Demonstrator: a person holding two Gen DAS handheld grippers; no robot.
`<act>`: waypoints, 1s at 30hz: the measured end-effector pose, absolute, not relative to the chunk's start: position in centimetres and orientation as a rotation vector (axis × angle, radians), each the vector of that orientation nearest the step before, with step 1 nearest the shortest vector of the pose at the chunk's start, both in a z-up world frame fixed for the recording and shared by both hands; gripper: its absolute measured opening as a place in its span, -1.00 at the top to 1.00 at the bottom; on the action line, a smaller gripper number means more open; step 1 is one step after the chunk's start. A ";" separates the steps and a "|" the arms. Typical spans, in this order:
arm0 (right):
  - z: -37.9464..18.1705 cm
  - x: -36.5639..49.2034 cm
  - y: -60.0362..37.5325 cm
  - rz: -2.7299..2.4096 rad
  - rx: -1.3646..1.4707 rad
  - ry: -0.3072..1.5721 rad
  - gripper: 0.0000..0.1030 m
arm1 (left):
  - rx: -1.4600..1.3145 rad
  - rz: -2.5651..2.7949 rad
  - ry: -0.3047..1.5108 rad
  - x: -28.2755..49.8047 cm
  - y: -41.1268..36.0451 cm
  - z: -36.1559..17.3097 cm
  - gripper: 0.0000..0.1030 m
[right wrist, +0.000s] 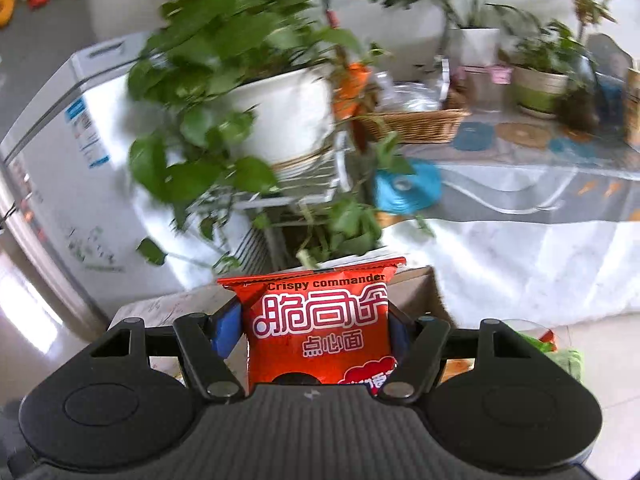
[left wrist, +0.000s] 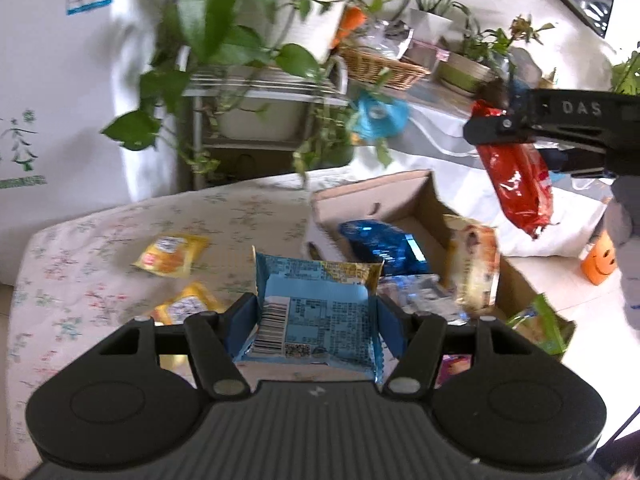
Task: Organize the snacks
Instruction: 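Lift both bags and carry them toward the cardboard box, then open the left gripper over the box while the right gripper releases the red bag inside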
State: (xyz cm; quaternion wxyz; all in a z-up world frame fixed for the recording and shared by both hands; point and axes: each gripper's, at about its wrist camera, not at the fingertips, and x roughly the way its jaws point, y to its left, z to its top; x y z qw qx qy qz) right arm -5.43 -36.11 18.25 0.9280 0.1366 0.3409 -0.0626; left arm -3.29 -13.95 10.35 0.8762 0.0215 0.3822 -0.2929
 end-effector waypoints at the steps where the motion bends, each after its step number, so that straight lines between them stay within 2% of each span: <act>1: 18.2 -5.5 -36.4 -0.140 0.286 0.699 -0.47 | 0.037 -0.620 0.798 -3.4 -14.4 10.3 -0.23; 19: 16.9 -5.2 -38.9 -0.248 0.369 0.723 -0.47 | 0.005 -0.750 0.856 -4.6 -23.1 8.7 -0.25; 21: 16.9 -5.3 -39.0 -0.259 0.370 0.722 -0.48 | -0.003 -0.766 0.856 -4.8 -23.6 8.7 -0.31; 24: 17.0 -5.5 -39.2 -0.283 0.375 0.709 -0.68 | -0.021 -0.784 0.852 -5.0 -24.1 8.7 -0.52; 26: 17.2 -5.6 -39.3 -0.287 0.388 0.694 -0.73 | -0.040 -0.794 0.849 -5.1 -24.1 8.9 -0.63; 30: 17.4 -5.7 -39.2 -0.284 0.395 0.680 -0.77 | -0.041 -0.771 0.844 -5.2 -23.5 9.3 -0.70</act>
